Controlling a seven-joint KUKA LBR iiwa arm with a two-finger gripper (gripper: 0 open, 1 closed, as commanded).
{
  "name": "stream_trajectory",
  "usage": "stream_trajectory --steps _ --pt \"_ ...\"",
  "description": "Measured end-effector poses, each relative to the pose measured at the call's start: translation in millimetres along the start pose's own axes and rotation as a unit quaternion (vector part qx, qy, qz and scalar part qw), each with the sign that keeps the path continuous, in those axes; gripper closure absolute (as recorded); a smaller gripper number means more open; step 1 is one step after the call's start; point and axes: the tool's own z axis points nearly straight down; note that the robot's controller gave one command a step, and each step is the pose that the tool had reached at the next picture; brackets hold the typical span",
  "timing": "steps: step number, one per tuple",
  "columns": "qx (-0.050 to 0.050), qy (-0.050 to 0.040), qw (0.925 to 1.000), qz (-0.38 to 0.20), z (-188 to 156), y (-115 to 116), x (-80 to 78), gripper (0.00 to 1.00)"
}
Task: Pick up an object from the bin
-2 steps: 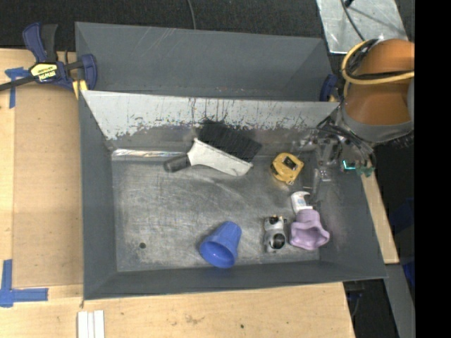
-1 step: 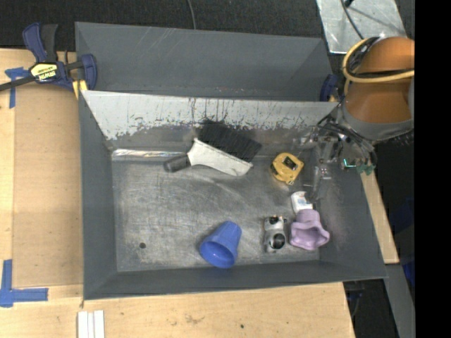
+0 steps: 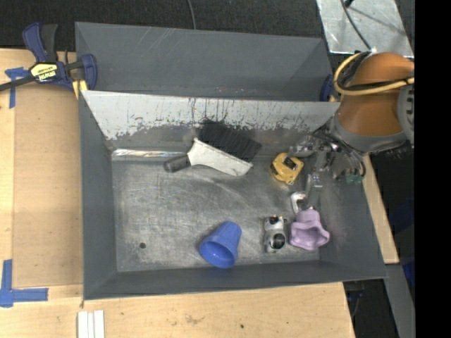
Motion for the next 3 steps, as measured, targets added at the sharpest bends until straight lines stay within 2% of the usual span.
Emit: stream_trajectory --steps 1,2,3 --pt "0.000 -0.0220 0.9979 0.061 32.9 -8.3 7.2 1.00" --pt "0.000 -0.0220 0.9979 0.060 32.9 -8.2 7.2 1.00" --pt "0.000 0.0028 0.9960 0.089 -74.8 -10.2 -9.1 1.00"
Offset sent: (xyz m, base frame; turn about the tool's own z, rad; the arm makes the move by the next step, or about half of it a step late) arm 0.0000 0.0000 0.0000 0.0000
